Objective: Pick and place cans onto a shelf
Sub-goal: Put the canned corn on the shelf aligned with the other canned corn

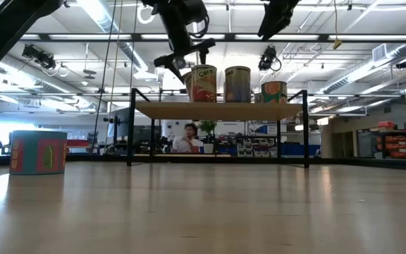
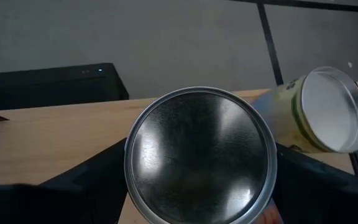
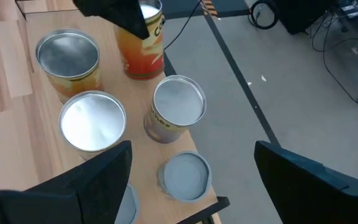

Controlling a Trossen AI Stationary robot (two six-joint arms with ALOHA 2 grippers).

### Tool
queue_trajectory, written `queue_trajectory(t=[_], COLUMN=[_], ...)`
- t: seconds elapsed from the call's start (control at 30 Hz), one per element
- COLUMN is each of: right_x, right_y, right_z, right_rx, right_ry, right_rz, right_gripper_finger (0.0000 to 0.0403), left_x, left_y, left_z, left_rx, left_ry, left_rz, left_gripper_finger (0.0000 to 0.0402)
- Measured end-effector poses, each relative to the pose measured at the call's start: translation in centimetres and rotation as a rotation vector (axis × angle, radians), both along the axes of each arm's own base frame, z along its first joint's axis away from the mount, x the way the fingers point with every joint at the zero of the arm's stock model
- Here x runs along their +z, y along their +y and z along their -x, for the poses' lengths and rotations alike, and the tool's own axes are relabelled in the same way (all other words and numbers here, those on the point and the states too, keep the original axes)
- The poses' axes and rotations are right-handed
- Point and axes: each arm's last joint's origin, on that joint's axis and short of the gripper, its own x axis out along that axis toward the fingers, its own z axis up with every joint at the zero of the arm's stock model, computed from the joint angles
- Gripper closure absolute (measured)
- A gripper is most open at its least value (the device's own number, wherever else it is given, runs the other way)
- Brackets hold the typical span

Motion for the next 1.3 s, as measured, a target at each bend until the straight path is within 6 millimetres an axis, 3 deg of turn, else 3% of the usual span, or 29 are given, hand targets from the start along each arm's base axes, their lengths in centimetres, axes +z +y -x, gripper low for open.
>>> queue_trajectory(t=[0.43,1.3], right_x=[0.00,0.18], right_y=[0.00,-0.09], right_z=[0.00,-0.13], right_rx=[-0.005,-0.001], right_ry=[-0.004,-0.025], right_rz=[-0.005,0.008], right_gripper_finger=[0.0057,0.0057], left_x=[-0.09,-0.07], left_y=[0.16,-0.17], left_z=[0.25,0.00], left_rx=[0.001,-0.034], left_ry=[0.015,0.034], left_rz=[0.009,-0.011], left_gripper_finger=[0.0055,0.0052])
